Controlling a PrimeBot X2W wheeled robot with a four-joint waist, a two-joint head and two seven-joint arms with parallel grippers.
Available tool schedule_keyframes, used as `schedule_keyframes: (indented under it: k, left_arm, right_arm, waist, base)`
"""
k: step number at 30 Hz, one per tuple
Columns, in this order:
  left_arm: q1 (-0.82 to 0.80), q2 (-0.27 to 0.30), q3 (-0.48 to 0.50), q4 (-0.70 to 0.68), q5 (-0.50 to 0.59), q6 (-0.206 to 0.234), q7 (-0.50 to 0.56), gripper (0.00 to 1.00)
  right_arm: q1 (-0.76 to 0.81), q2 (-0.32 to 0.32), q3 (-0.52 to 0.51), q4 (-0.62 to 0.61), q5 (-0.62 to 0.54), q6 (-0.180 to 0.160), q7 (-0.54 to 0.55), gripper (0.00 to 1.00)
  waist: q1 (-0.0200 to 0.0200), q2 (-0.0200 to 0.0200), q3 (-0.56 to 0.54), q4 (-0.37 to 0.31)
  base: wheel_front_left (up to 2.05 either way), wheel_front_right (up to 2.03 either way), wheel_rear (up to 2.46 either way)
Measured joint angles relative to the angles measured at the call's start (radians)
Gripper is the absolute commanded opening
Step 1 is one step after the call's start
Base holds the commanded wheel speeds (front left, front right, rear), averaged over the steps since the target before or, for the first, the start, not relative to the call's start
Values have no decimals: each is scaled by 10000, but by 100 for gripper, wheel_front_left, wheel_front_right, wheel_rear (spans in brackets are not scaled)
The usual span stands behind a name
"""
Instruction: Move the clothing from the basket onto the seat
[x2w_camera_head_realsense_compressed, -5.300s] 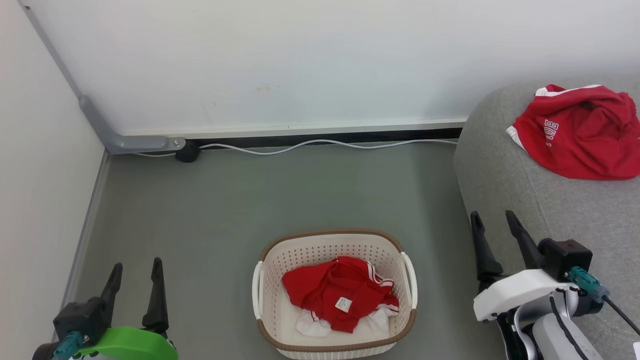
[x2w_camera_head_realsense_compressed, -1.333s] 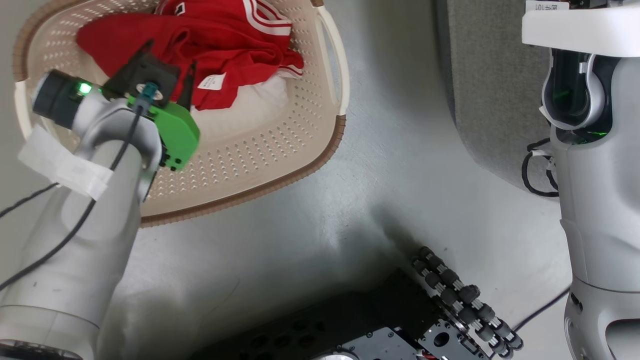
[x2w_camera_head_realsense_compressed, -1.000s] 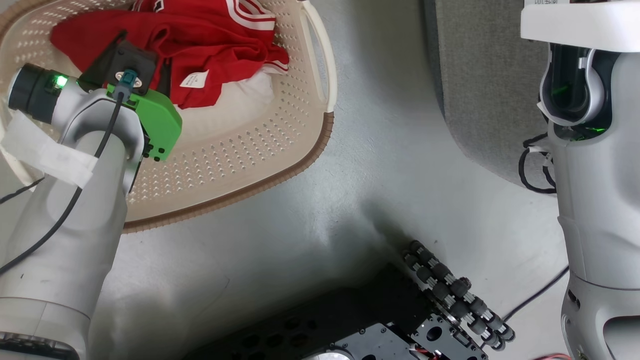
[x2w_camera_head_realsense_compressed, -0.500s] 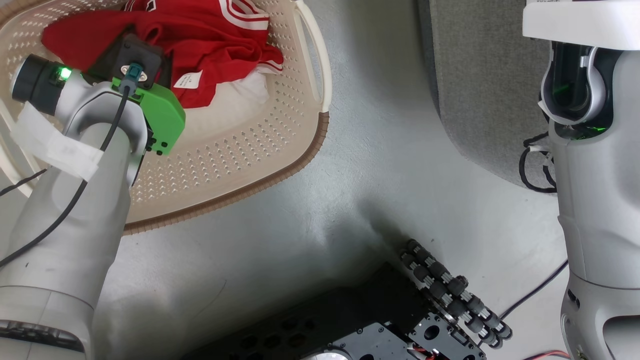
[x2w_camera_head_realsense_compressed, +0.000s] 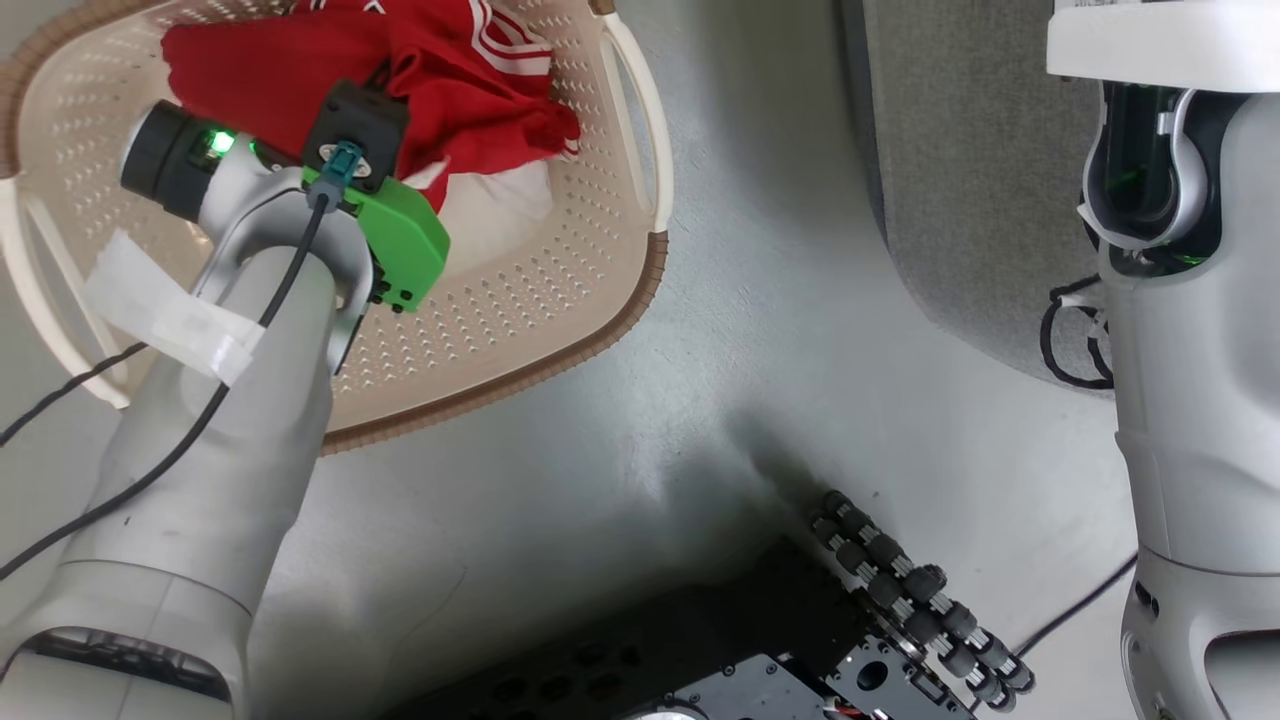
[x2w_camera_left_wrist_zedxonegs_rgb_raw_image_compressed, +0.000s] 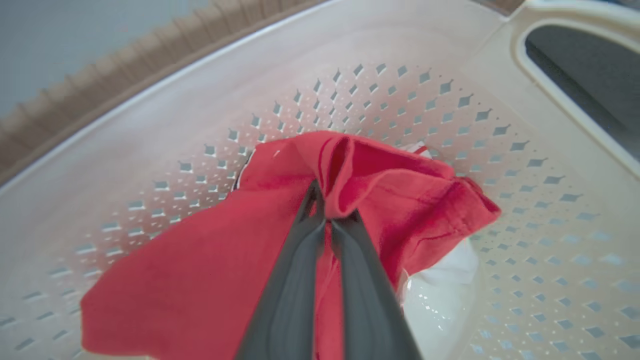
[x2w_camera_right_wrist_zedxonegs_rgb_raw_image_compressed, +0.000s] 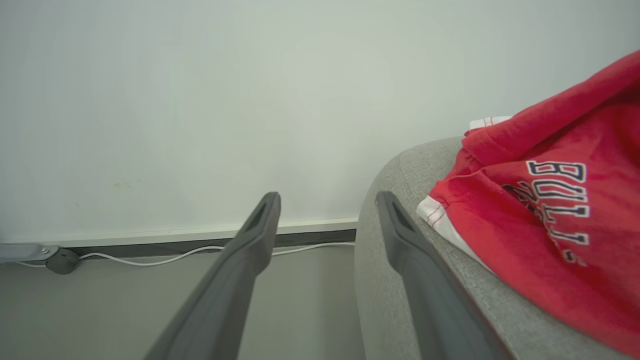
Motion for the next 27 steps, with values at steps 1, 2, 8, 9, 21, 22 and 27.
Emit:
schedule_keyframes:
  k: [1,2,8,9,21,22,27]
  left_arm:
    - [12,-46,-2,10,-40,-4,-52,0]
    - [30,-90,-6,19,-88,-36,-100,0]
    - [370,-265,-113,13,-416,-173,-293,0]
    - [430,-297,-115,0,-433,-174,-299,0]
    - [877,-426,-113,-583,-1103,-265,-384,0]
    - [889,-435,-117,-652,-1131,-267,-384,0]
    - [904,-454,-104,-1275,-1225,-284,-384,0]
  right_arm:
    - [28,0,-19,50,-40,25,0,100]
    - [81,0,-40,90,-75,52,0,100]
    - [514,4,-176,500,-265,142,0,100]
    - [596,4,-213,573,-307,146,0,100]
    - [1483,-244,-644,1281,-677,326,0,100]
    - [1545,-249,-667,1312,-679,330,0,100]
    - [1886,-299,-826,1521,-704,410,0,100]
  waist:
    - [0,0,-55,32]
    - [0,0,-112,64]
    - [0,0,-559,304]
    - [0,0,-651,351]
    - [-1,0,-2056,1060]
    - [0,0,-2186,1126]
    - [0,0,-2861,1468]
  base:
    - [0,0,0]
    - [0,0,0]
    - [0,0,0]
    - [0,0,0]
    - [0,0,0]
    - [0,0,0]
    - [0,0,0]
